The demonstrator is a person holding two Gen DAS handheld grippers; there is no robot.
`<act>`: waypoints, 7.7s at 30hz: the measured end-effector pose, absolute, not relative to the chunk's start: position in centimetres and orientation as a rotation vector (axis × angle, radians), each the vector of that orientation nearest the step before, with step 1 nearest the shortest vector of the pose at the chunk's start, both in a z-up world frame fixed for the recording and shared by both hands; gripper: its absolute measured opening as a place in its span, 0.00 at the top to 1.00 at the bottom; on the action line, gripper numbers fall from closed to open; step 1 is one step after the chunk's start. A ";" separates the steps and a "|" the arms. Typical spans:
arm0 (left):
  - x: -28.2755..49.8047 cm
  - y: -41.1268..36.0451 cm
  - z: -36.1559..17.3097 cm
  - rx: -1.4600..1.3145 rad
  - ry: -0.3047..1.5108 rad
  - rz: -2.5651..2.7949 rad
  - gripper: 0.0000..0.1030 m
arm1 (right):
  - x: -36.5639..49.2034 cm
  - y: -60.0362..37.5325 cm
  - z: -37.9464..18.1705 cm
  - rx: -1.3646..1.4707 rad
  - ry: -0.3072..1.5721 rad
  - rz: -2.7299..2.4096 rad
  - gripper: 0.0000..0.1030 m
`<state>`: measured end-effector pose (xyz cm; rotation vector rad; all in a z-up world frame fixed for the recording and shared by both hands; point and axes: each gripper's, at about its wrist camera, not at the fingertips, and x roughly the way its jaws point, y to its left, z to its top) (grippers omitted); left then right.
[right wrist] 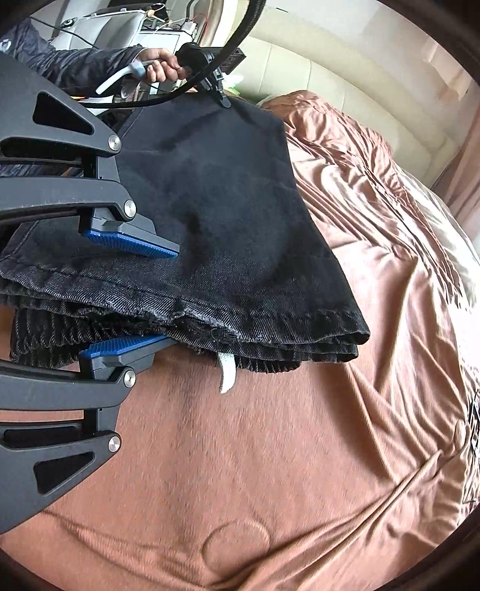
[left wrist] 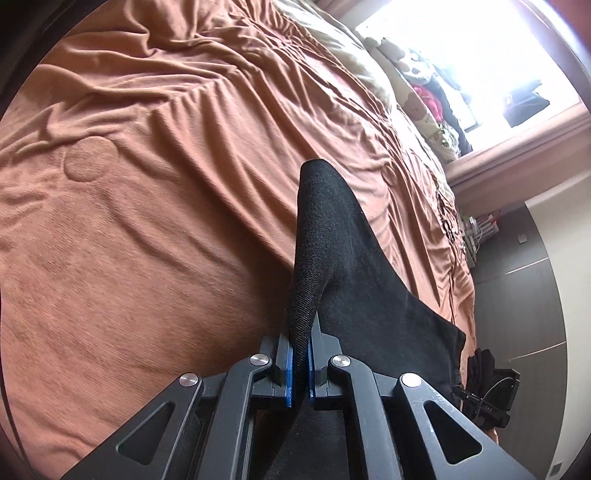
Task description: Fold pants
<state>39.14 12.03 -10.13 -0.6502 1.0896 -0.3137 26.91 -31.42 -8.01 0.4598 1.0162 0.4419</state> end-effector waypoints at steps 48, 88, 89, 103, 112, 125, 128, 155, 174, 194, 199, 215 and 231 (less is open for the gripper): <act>23.8 17.9 -15.1 -0.841 1.116 -0.183 0.59 | 15.5 -32.2 -10.5 0.722 0.936 0.466 0.53; 22.8 15.1 -14.2 -0.823 1.100 -0.055 0.82 | 16.9 -33.2 -12.7 0.705 0.894 0.336 0.92; 22.7 15.1 -14.2 -0.828 1.099 -0.058 0.83 | 16.8 -33.1 -13.2 0.714 0.900 0.321 0.92; 22.8 16.0 -15.8 -0.949 1.050 -0.112 0.66 | 16.4 -32.1 -11.2 0.652 0.872 0.253 0.92; 24.1 15.8 -16.7 -1.004 1.011 -0.161 0.60 | 16.0 -31.8 -11.4 0.594 0.918 0.193 0.91; 23.0 15.0 -15.7 -0.953 0.951 -0.167 0.61 | 13.9 -27.7 -4.7 0.312 0.846 0.079 0.85; 23.3 14.8 -15.6 -0.936 0.944 -0.180 0.61 | 13.7 -25.4 -3.7 0.216 0.810 0.078 0.85; 22.1 15.5 -15.7 -0.989 0.904 -0.231 0.79 | 23.5 -12.0 -7.2 0.083 0.999 0.313 0.85; 21.3 15.7 -15.9 -1.046 0.901 -0.244 0.79 | 31.4 -5.4 -10.6 -0.056 1.087 0.347 0.96; 20.6 16.1 -17.7 -1.166 0.904 -0.193 0.79 | 39.5 -5.1 -11.1 -0.033 1.063 0.173 1.00; 21.0 15.9 -17.7 -1.167 0.904 -0.185 0.79 | 40.6 -5.5 -11.1 -0.018 1.050 0.146 1.00; 20.4 15.9 -17.7 -1.178 0.877 -0.211 0.80 | 39.0 -6.3 -9.9 0.079 1.063 0.206 1.00; 19.2 16.1 -17.8 -1.215 0.868 -0.220 0.80 | 32.6 -5.0 -11.4 0.048 1.123 0.314 1.00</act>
